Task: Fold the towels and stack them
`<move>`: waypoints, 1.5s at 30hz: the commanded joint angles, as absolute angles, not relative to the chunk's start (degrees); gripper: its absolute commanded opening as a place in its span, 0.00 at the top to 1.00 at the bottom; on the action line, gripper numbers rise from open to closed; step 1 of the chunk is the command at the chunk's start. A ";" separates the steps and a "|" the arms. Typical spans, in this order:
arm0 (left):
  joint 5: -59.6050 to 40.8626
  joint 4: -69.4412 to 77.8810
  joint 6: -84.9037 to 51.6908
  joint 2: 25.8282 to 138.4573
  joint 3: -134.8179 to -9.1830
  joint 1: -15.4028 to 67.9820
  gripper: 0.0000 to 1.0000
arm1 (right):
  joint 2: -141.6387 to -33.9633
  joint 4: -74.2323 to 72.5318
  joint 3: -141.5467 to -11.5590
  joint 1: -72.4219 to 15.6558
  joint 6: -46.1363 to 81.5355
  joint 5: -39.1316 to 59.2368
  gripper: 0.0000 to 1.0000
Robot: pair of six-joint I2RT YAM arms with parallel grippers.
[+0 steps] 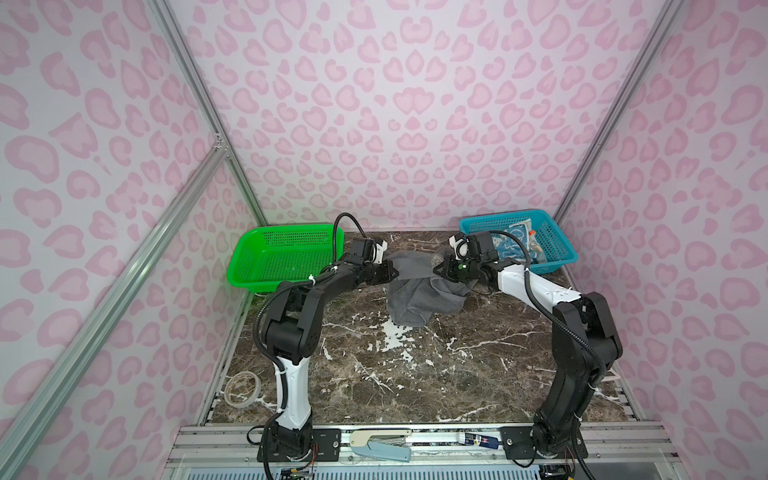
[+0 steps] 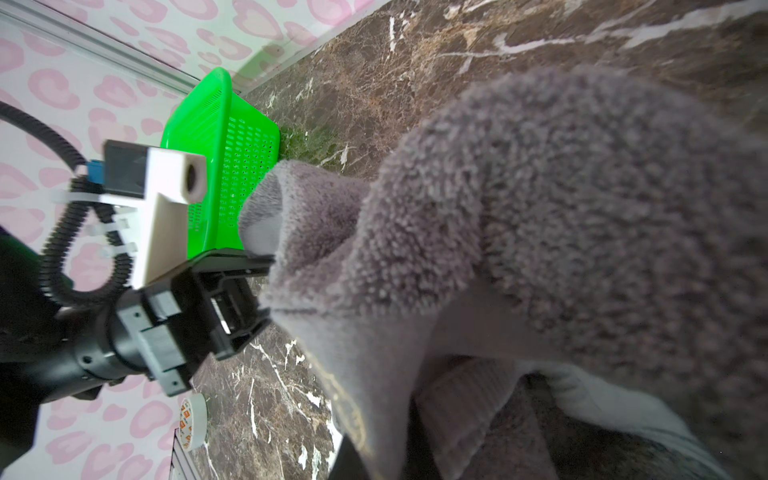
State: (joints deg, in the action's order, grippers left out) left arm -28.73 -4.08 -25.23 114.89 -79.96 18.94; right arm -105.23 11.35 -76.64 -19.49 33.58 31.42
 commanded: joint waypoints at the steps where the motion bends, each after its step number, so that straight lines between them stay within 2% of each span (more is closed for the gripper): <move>1: -28.13 -4.72 -23.64 110.93 -80.99 17.99 0.96 | -104.78 14.93 -77.73 -19.35 30.34 31.58 1.00; 5: -28.54 -8.36 -20.35 105.60 -82.07 17.39 0.96 | -104.16 17.73 -79.64 -19.84 27.53 32.43 1.00; 7: -28.87 -10.79 -18.77 102.69 -82.13 16.91 0.96 | -103.61 20.36 -80.41 -20.69 25.46 32.13 0.91; 13: -28.51 -15.76 -15.54 93.28 -74.99 15.49 0.96 | -96.28 23.68 -74.11 -24.07 20.43 24.50 0.51; 17: -25.31 -19.37 -14.09 90.65 -69.44 15.44 0.96 | -90.46 25.12 -68.50 -24.07 18.83 21.00 0.36; 25: -17.41 -21.40 -14.82 89.62 -64.22 13.67 0.96 | -88.23 30.15 -63.02 -23.65 17.31 13.44 0.38; 33: -18.52 -22.44 -14.63 86.09 -66.75 9.10 0.96 | -90.80 22.95 -60.52 -26.21 15.20 19.10 0.43; 42: -20.24 -22.68 -15.05 88.28 -68.18 8.97 0.96 | -101.19 21.88 -59.53 -28.71 17.53 18.47 0.59; 45: -19.91 -22.69 -14.80 88.23 -68.27 8.94 0.96 | -101.80 24.13 -59.92 -29.35 15.76 16.72 0.70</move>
State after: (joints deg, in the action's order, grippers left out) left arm -19.55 -22.72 -15.03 87.94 -67.46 8.99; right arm -101.36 23.55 -59.94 -28.91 16.93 18.41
